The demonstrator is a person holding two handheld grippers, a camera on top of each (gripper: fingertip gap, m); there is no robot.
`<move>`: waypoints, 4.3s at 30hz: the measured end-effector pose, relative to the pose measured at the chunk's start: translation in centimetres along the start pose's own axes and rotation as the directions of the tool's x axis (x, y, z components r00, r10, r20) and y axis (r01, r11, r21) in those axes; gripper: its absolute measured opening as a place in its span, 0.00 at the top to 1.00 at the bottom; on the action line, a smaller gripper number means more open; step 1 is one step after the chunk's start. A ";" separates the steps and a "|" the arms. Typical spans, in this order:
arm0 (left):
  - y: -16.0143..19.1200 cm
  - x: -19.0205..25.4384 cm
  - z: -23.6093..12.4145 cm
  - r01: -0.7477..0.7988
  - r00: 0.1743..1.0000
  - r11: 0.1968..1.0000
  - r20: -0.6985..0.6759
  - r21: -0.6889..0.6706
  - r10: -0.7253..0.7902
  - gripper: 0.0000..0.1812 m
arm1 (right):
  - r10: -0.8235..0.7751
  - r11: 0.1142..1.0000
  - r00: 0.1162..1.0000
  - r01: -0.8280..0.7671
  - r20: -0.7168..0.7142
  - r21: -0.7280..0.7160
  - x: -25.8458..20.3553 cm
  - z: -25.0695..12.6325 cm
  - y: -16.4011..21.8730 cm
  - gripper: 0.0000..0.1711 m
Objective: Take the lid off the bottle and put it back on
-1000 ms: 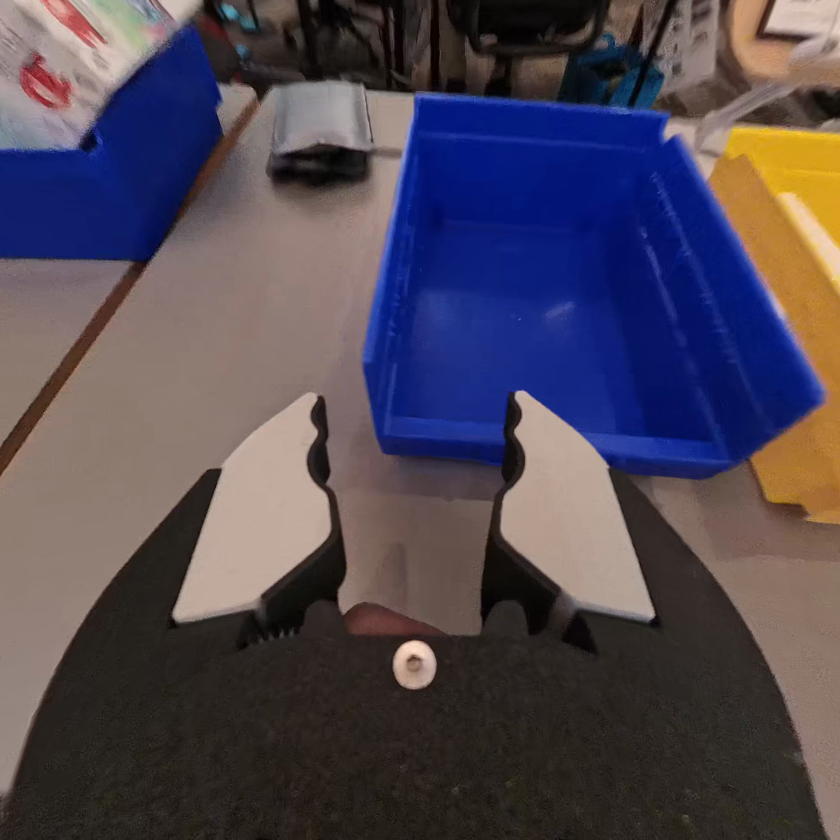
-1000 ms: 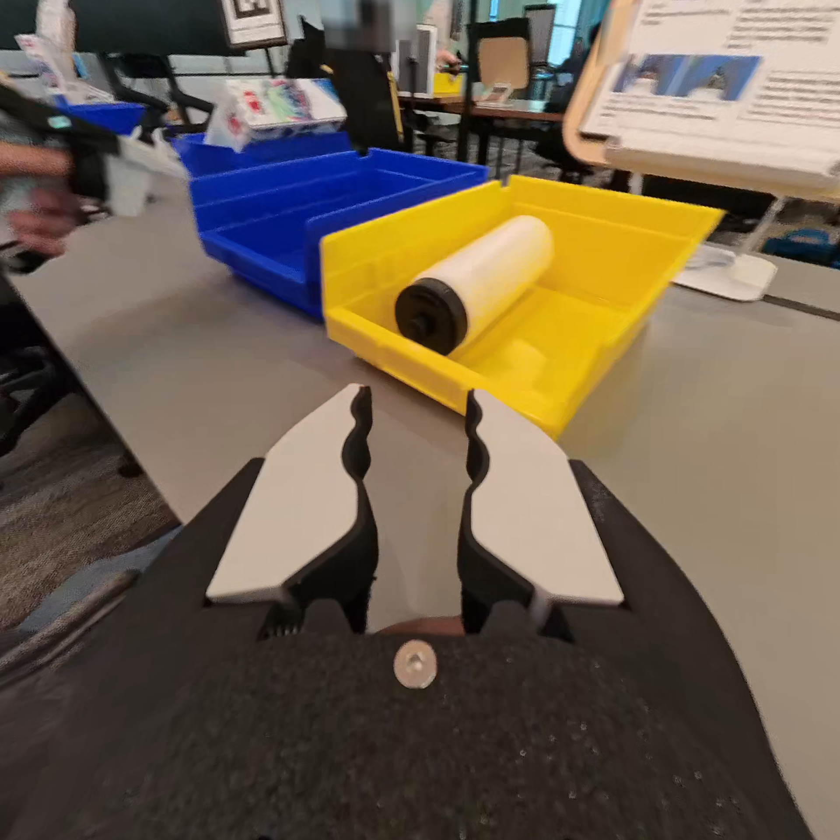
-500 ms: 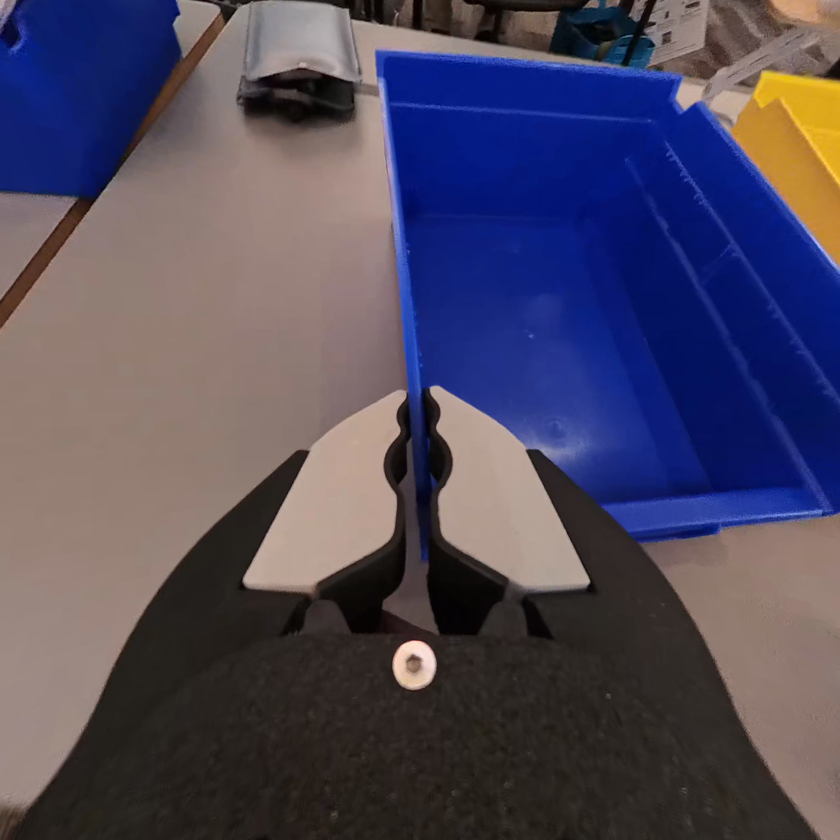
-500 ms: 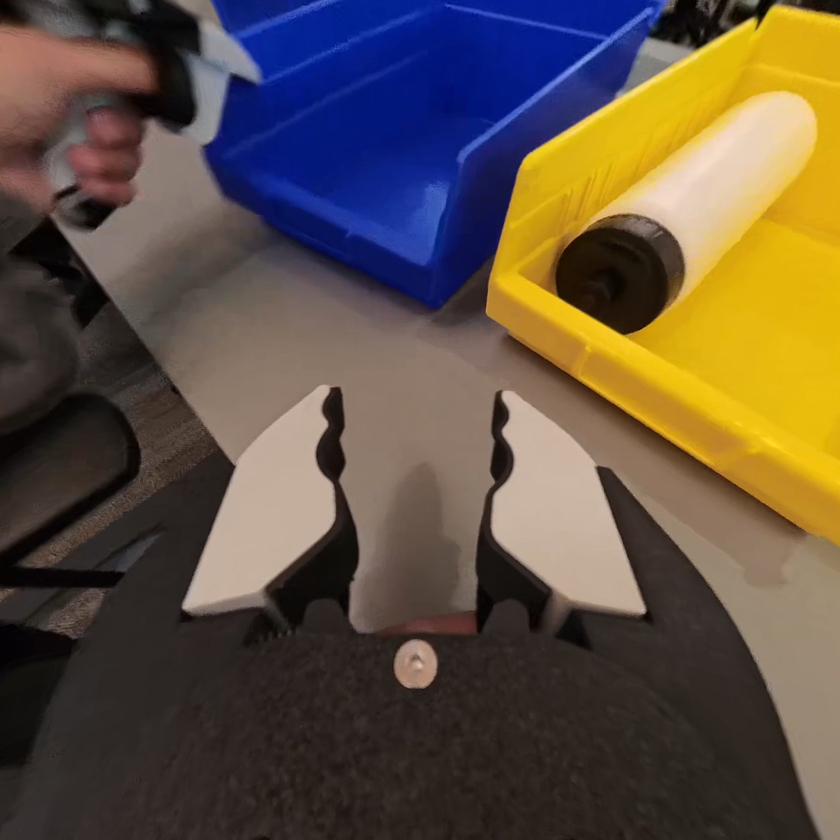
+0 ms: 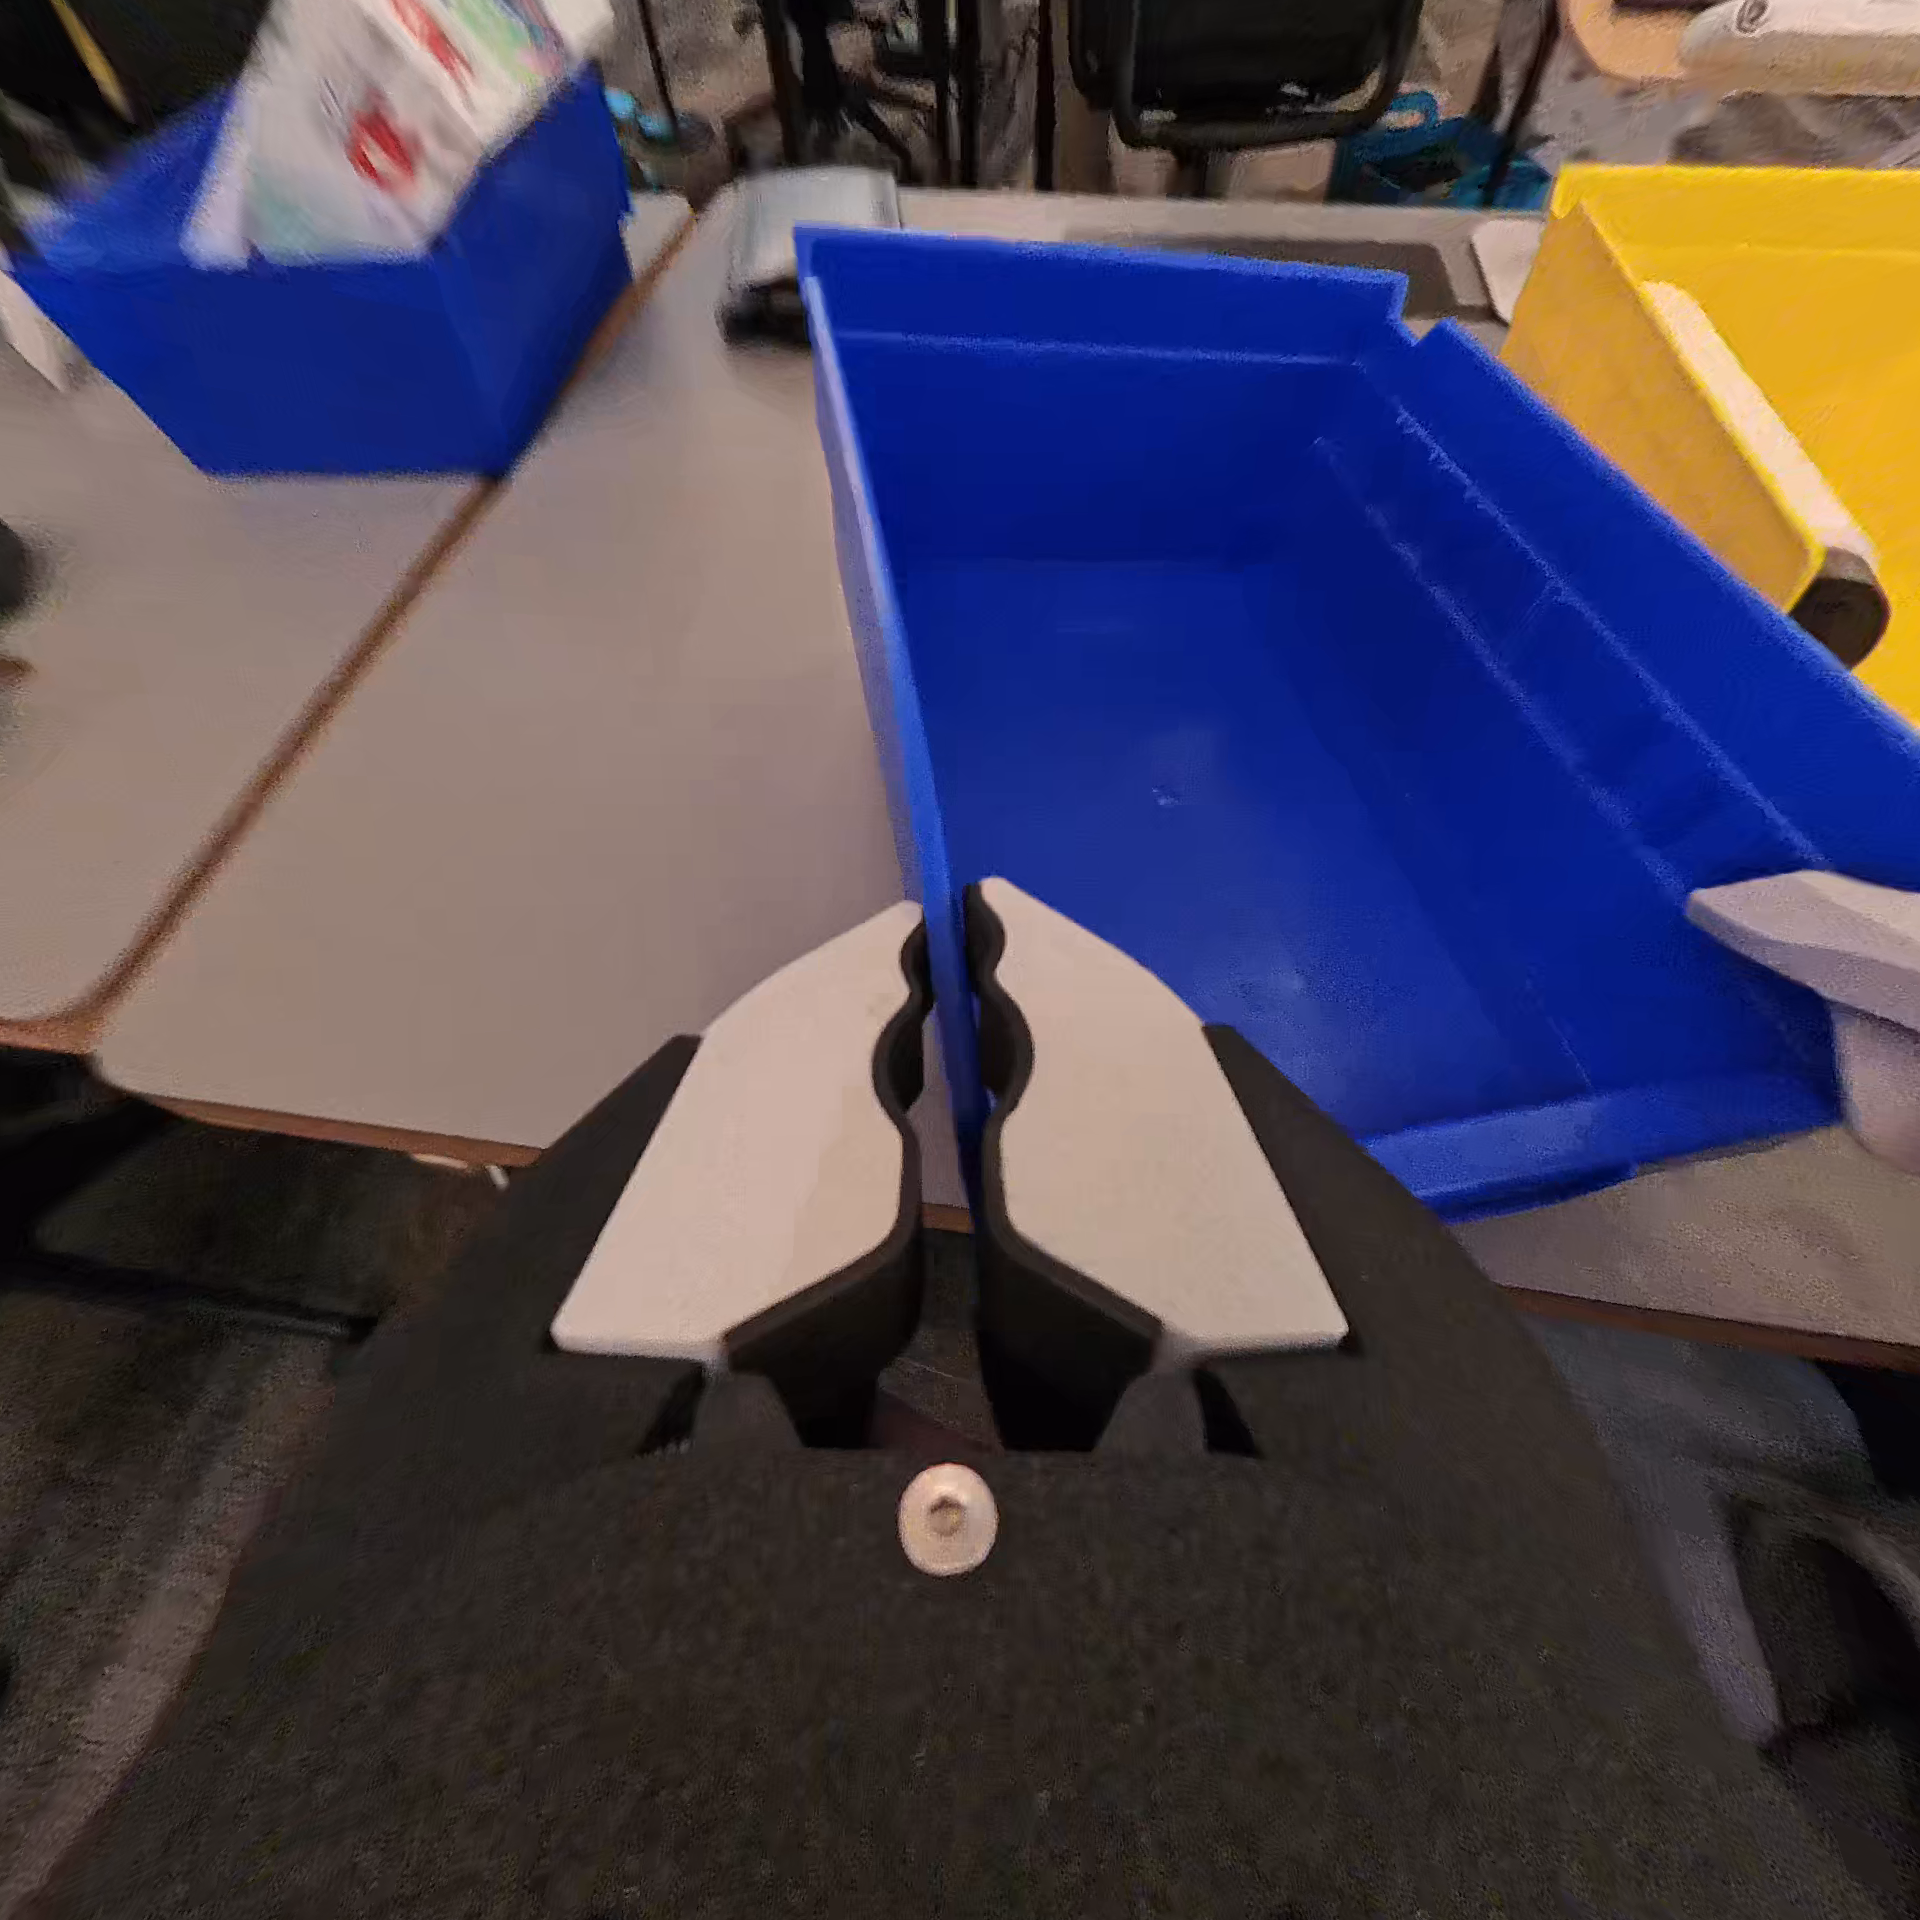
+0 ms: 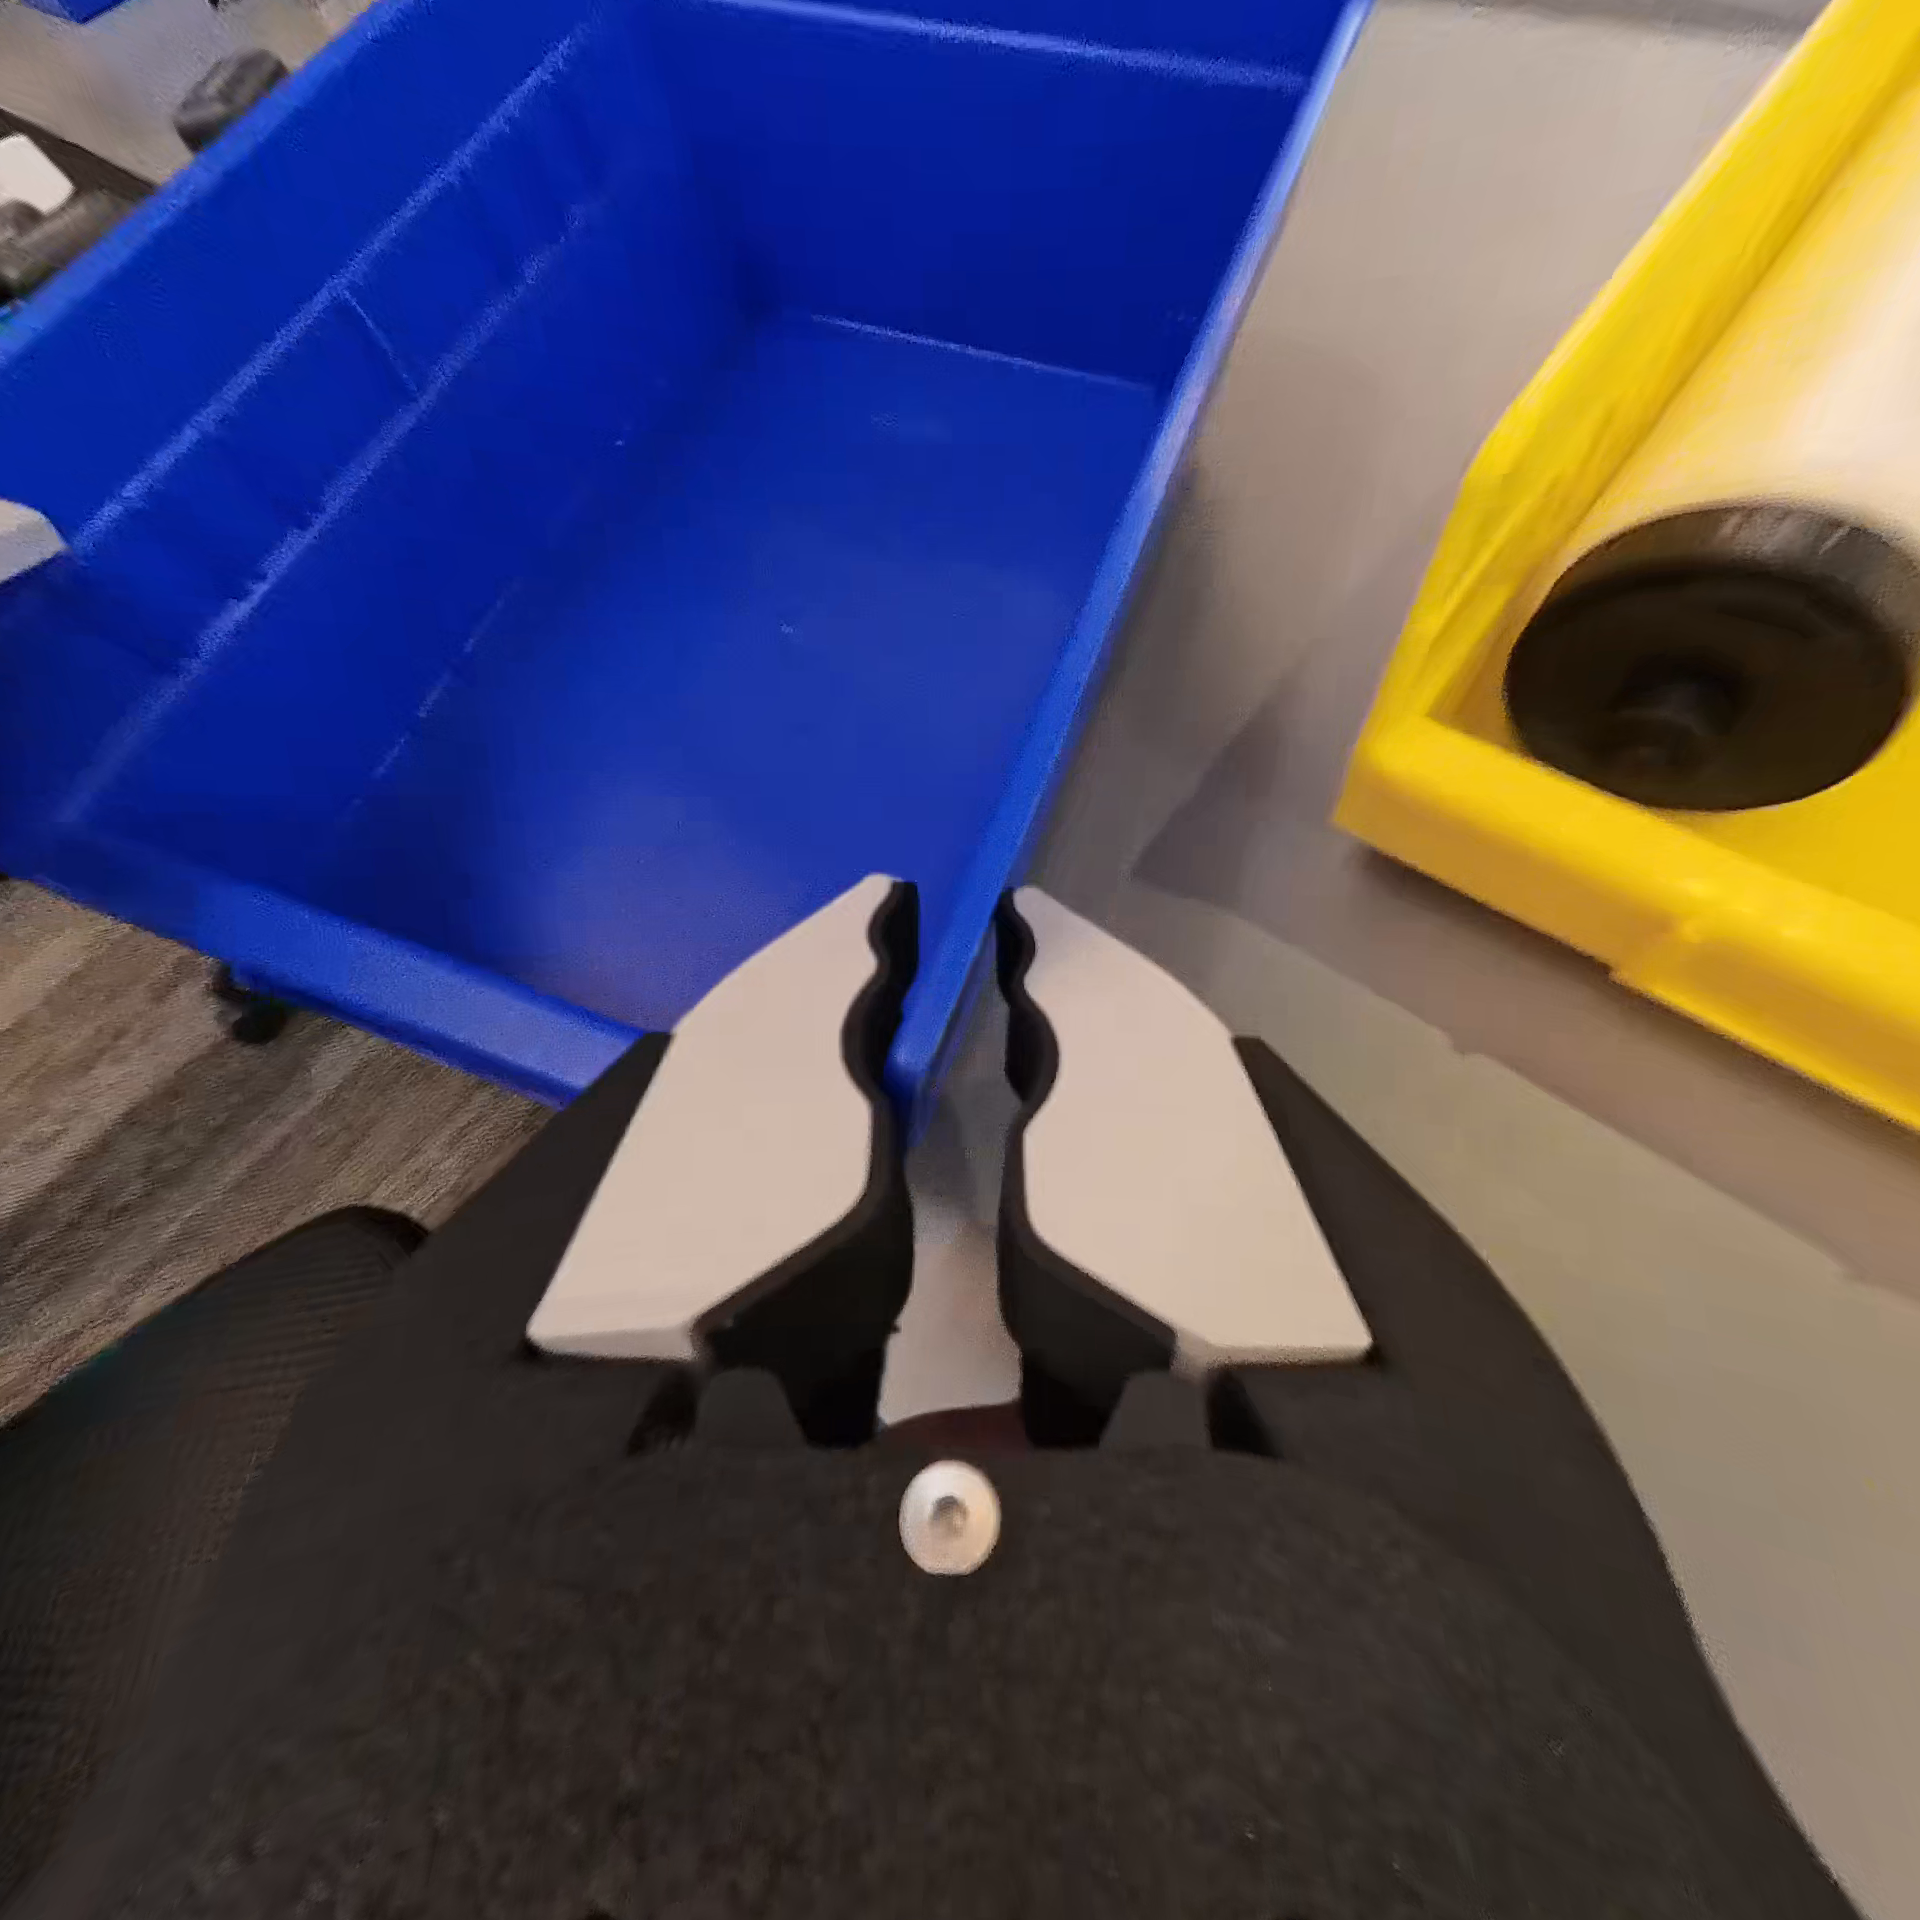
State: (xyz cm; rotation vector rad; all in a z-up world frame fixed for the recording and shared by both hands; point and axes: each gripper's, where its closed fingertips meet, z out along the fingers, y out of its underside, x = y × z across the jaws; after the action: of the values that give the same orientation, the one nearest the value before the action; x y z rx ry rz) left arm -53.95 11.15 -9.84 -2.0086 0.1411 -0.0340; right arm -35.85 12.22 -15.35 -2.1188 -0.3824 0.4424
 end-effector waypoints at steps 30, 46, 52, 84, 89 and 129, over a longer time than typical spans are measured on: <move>-5.5 60.0 8.7 -0.249 0.817 0.959 -0.503 0.134 0.282 0.96 | 0.381 0.925 0.623 -0.263 -0.684 0.276 49.5 -31.7 8.8 0.96; -6.0 55.9 5.5 -0.154 0.718 0.983 -0.673 0.098 0.179 0.74 | 0.455 0.877 0.632 -0.198 -0.627 0.437 52.6 -34.2 7.0 0.77; -9.9 38.3 6.2 -0.090 0.836 0.989 -0.531 0.120 0.140 0.72 | 0.224 0.934 0.619 0.085 -0.753 0.347 46.4 -34.2 2.5 0.71; -8.6 8.7 16.5 -0.064 0.982 0.993 -0.172 0.101 0.081 0.98 | 0.162 0.960 0.843 -0.015 -0.513 0.279 15.1 -0.1 -9.3 0.98; -6.5 2.1 17.9 -0.046 0.990 0.998 -0.135 0.033 0.050 0.98 | 0.100 0.976 0.878 0.005 -0.467 0.218 10.5 5.7 -9.5 0.97; -0.7 23.2 6.8 0.057 0.793 0.998 -0.608 -0.001 -0.046 0.71 | 0.136 0.953 0.916 -0.018 -0.377 0.302 35.4 -26.7 6.6 0.74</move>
State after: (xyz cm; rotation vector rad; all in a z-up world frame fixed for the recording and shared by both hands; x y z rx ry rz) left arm -30.28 14.86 -13.01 -1.9166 0.4961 -0.7251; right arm 8.19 4.48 -12.85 -1.8753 0.0049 0.0973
